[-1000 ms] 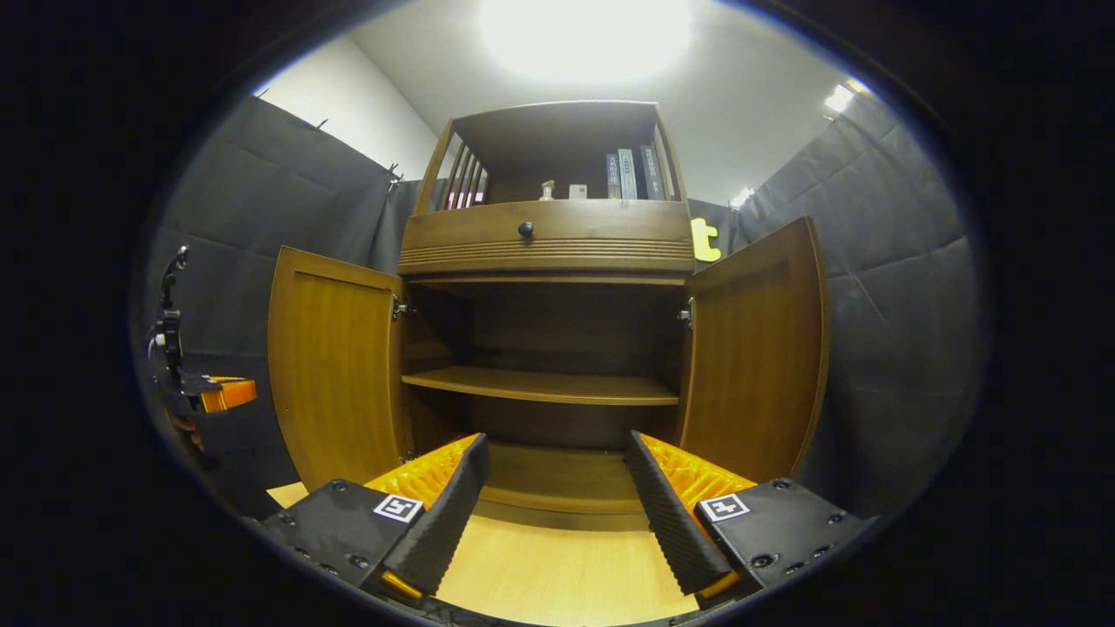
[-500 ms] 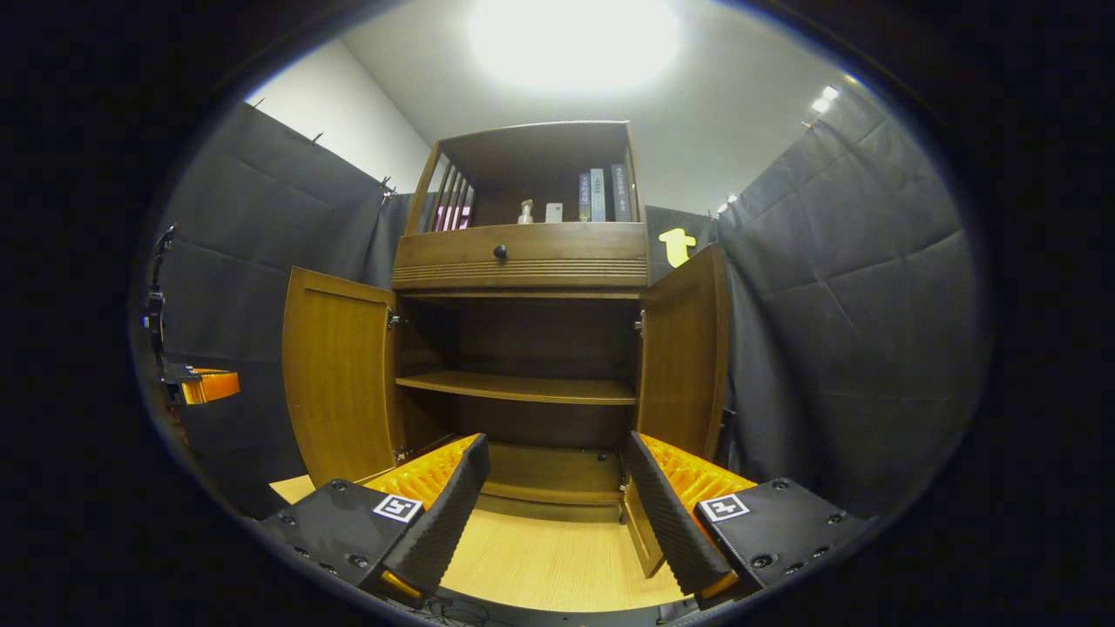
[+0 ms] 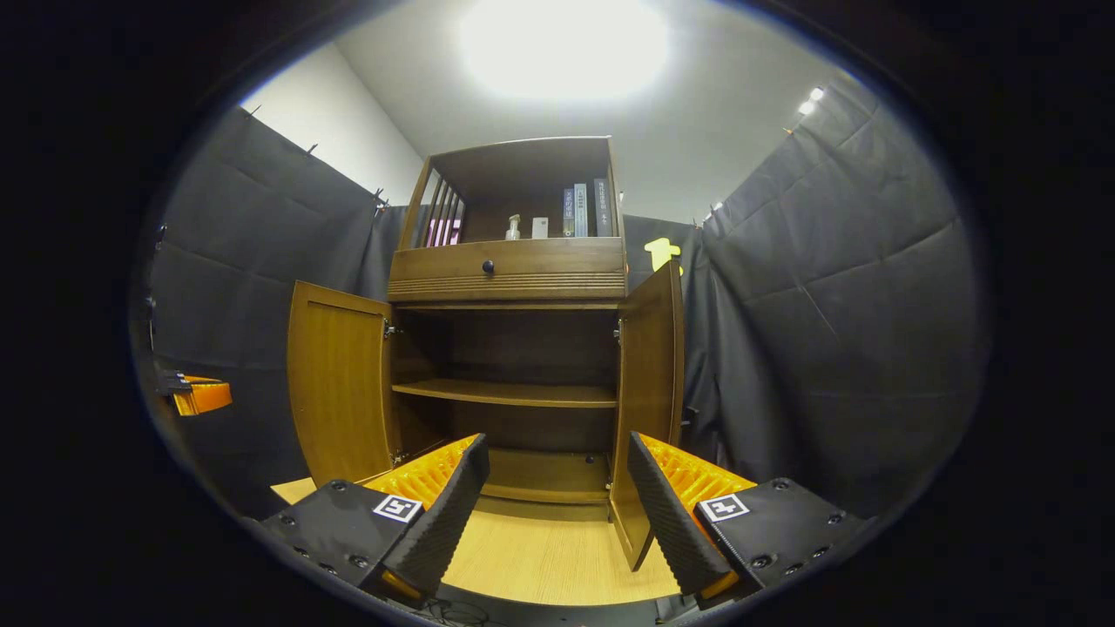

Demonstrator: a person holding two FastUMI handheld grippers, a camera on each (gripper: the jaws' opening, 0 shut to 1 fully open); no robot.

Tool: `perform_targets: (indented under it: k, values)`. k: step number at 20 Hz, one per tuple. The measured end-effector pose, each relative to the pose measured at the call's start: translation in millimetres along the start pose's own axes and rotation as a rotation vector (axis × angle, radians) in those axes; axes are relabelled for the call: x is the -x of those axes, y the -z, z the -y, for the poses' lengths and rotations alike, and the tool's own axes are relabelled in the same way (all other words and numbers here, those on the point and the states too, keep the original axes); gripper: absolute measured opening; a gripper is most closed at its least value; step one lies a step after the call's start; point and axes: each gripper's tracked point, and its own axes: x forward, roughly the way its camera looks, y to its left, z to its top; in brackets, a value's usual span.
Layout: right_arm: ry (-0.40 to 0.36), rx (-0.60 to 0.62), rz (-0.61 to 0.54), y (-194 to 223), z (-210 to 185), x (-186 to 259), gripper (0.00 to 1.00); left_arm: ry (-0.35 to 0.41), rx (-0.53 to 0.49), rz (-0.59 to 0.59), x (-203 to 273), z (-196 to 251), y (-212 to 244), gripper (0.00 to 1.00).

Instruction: Open the right door of the double-door shoe cabinet with the right hand, and open the left door with the left hand.

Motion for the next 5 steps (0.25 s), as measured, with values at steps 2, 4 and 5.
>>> perform_targets:
  k: [2, 4, 5]
  values:
    - [-0.007, 0.004, -0.014, 6.4, -1.4, 3.3, 0.99, -0.002, -0.004, -0.004, 2.6, 1.4, 2.7, 0.14]
    - [-0.012, 0.001, -0.017, 6.7, -0.7, 5.5, 0.97, -0.002, -0.007, 0.003, 5.7, 3.5, 1.5, 0.14]
    - [-0.011, -0.001, -0.018, 7.1, -0.1, 6.2, 0.97, -0.005, -0.009, 0.005, 7.4, 3.8, 1.5, 0.14]
